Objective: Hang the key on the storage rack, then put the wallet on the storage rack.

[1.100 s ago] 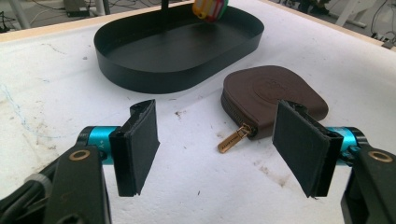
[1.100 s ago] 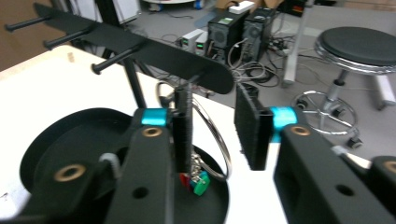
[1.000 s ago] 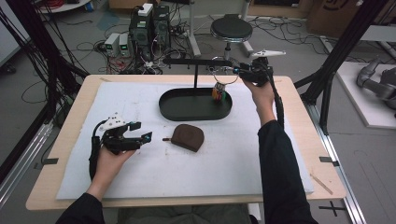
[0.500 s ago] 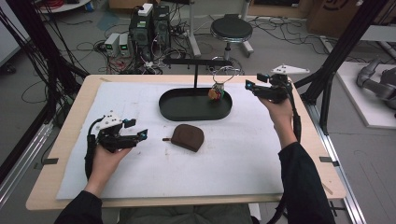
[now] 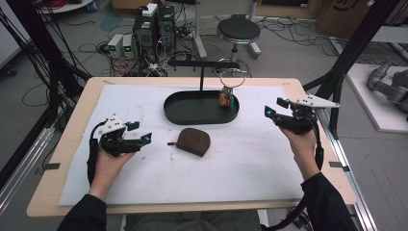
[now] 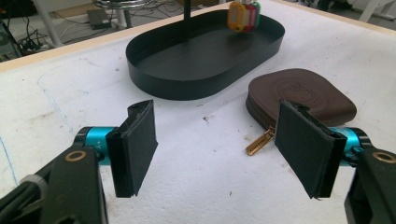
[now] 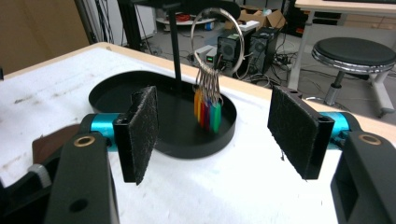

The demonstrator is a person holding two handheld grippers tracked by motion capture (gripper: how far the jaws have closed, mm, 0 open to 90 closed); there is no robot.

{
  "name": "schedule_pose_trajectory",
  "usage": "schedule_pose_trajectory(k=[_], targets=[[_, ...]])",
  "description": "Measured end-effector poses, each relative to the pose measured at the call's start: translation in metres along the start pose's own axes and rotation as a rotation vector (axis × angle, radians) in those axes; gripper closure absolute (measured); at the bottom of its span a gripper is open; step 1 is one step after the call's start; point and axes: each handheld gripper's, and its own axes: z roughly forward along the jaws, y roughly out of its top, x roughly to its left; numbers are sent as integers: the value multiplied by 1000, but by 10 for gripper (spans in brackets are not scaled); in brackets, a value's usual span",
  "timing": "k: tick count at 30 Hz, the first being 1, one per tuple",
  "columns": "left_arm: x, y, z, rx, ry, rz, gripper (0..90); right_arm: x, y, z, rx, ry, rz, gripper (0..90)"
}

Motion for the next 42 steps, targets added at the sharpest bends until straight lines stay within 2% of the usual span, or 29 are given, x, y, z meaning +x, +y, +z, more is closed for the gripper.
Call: schedule_pose_trajectory(k=[4,8,13,16,21,25,32,36,42], targets=[[-1,0,-1,4,5,2,283,2,-19,-9,-8,-24,20,336],[-1,-2,-5,5,17,-4,261,1,-34,-13,7,-47,46,326],[0,-8,-13,-1,13,-4,235,0,-48,-16,15,-68,63,314],[0,-12,-19,-14,3,-5,236,-2,-56,-16,39,-73,67,308],[1,-10,-20,-24,9,6,236,-4,-65,-15,67,-83,64,300],[-1,-8,-14,-27,1,2,236,-2,-70,-15,82,-91,55,300],[-17,-3,5,-8,-53,26,236,-2,-73,-18,81,-93,35,297],[-23,-2,15,9,-64,24,238,-4,-75,-17,86,-97,35,297],[-26,-2,21,18,-79,12,243,-6,-76,-15,95,-101,37,294]])
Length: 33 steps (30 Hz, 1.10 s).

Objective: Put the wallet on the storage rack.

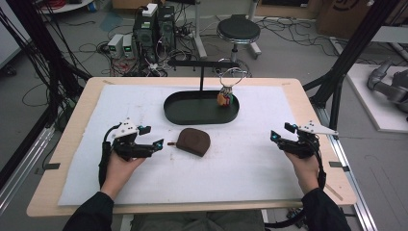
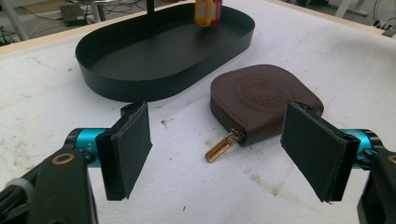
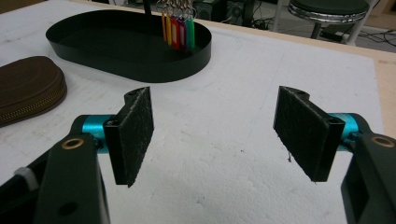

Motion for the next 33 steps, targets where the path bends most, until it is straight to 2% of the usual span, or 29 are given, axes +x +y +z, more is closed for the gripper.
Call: schedule_pose_trajectory(k=[11,17,23,25,27,33], targets=[[-3,4,11,1,-2,-32,283,1,0,4,7,4,-6,294],[-3,10,16,5,-14,-71,291,0,0,5,0,0,-4,294],[-5,19,28,29,-36,-115,297,-1,1,5,-7,-6,-7,295],[-6,20,36,51,-43,-136,319,-1,1,6,-5,-3,-2,295],[-6,23,45,81,-38,-139,330,-2,1,7,-2,-3,-3,296],[-2,28,72,158,-44,-213,363,-1,1,6,-4,-4,-8,296]])
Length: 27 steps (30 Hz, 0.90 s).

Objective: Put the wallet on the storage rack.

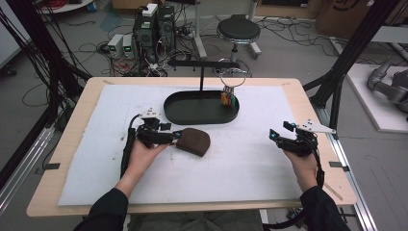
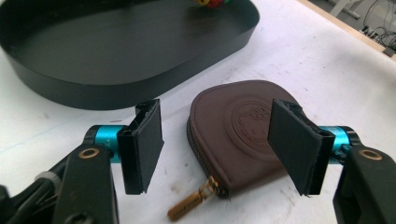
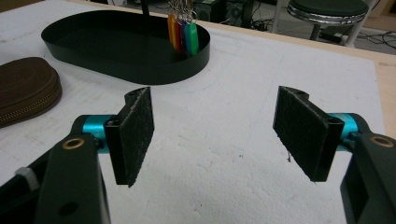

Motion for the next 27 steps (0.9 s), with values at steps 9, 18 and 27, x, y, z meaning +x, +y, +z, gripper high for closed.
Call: schedule_pose_trajectory(k=[9,18,27], targets=[[14,-2,23,62,22,-107,488,0,0,0,2,1,-6,297],[21,-6,29,62,-48,-165,635,1,0,1,4,10,-9,298],[16,-7,31,63,-110,-119,776,3,1,3,10,19,-23,300]])
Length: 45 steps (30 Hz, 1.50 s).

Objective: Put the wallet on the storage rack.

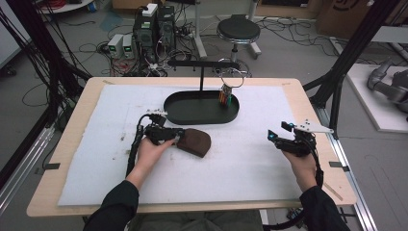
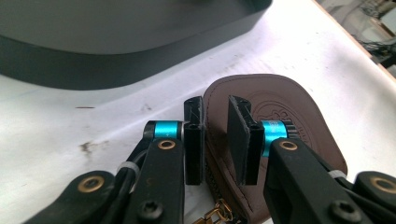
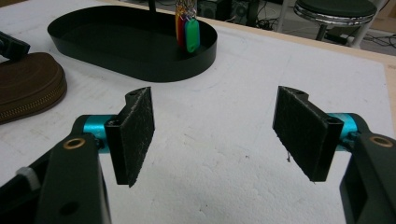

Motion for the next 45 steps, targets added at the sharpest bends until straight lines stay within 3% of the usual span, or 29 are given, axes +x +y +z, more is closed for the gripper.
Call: schedule_pose_trajectory(k=[9,13,17,20,22,25,30,36,45], targets=[[-23,-1,-5,-35,-55,107,853,1,1,-1,-6,0,-5,320],[-35,1,-14,-74,-79,155,861,3,2,-2,-11,2,-13,322],[-50,1,-24,-99,-87,255,864,9,6,-2,-25,25,-23,322],[-63,0,-32,-116,-86,377,866,15,9,-1,-36,56,-42,322],[-72,-3,-38,-135,-90,469,867,20,11,1,-47,94,-58,320],[-77,-11,-44,-166,-116,520,869,29,14,5,-48,162,-88,313],[-81,-19,-55,-169,-149,595,872,47,17,13,-34,284,-136,307],[-83,-28,-65,-158,-198,651,878,69,19,24,-13,418,-166,294],[-79,-37,-72,-146,-225,664,884,105,17,53,58,609,-220,291]])
